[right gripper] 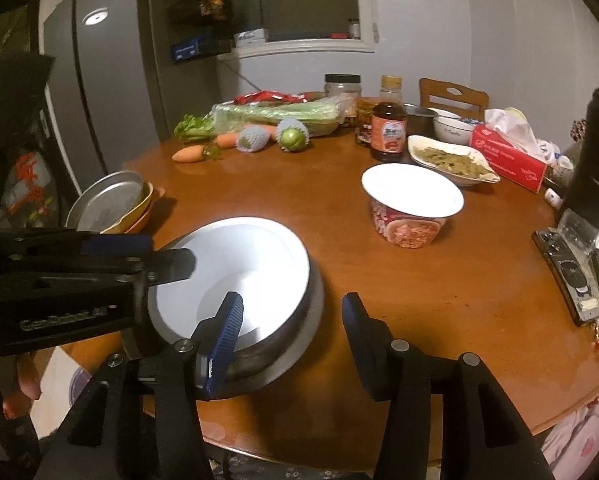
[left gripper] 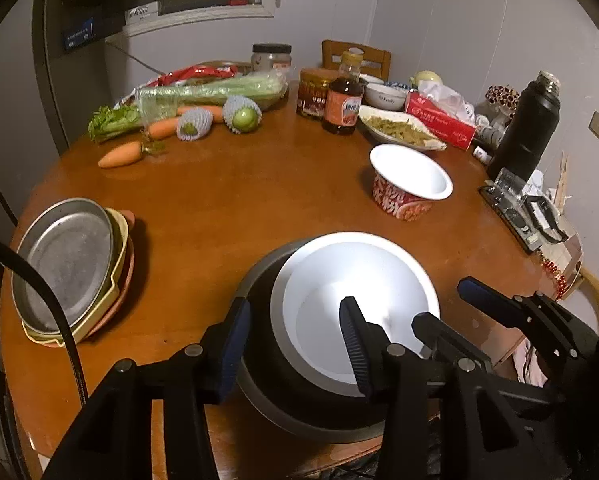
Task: Organize plates and bowls
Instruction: 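Lower the white plate into the steel bowl and open the left tool, then withdraw the left tool and move it to the red cup-noodle bowl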
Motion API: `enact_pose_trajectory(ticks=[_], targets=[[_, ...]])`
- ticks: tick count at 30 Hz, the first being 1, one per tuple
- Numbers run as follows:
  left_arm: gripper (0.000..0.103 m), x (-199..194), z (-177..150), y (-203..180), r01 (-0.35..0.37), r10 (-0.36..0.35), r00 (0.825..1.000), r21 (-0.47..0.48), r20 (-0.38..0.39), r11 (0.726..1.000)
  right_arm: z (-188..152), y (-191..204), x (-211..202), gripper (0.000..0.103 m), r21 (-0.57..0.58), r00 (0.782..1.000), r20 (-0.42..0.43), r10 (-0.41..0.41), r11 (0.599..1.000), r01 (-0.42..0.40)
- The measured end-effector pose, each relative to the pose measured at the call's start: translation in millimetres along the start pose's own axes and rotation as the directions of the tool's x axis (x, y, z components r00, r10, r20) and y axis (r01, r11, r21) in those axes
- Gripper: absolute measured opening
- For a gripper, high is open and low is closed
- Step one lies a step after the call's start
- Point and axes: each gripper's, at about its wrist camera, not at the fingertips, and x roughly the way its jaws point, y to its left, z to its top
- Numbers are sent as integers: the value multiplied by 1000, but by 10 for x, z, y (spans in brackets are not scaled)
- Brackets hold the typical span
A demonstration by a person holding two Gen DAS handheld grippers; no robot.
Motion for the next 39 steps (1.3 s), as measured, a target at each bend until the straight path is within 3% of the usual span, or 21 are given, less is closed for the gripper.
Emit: enact_pose_trajectory(ticks=[13, 22, 39], targets=[[50, -169, 78, -12, -17, 17, 999, 0, 42, 1000, 51, -237, -130, 55, 71, 999, 47, -14, 997, 10], [51, -190, 253, -165, 15, -18, 997, 37, 80, 999, 80, -388, -195, 56, 103, 998, 60, -31, 994, 25], [51, 288, 857, -586, 88, -91, 996, 130, 15, 988, 255, -1079, -67, 57, 263, 992, 57, -116, 960, 97]])
